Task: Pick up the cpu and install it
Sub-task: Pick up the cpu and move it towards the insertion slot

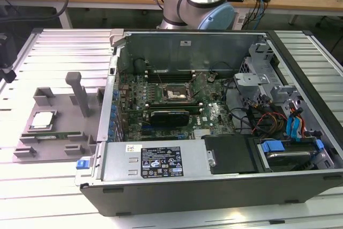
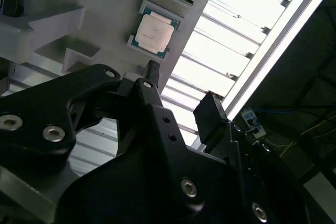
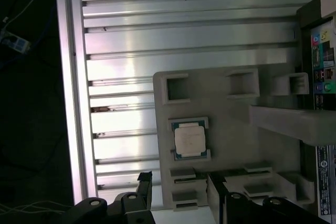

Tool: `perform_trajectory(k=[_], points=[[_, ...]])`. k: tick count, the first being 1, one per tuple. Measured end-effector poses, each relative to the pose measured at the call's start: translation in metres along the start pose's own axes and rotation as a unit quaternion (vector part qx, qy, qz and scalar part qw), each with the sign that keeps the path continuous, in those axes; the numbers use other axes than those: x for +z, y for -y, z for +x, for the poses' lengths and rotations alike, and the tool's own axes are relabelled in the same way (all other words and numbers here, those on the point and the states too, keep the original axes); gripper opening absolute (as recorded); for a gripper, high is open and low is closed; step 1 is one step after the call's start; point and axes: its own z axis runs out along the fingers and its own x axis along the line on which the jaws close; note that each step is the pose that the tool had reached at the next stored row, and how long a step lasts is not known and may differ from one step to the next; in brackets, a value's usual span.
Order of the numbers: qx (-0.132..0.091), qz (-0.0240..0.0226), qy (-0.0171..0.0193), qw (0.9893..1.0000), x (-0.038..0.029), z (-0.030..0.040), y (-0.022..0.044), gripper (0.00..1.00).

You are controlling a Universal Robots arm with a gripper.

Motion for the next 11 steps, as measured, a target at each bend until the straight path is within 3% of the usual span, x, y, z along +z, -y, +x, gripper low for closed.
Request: perform_trajectory(k=[11], points=[[0.000,0.0000,0.0000,1.0000,0.0089,0.0003,-0.0002,0.54]])
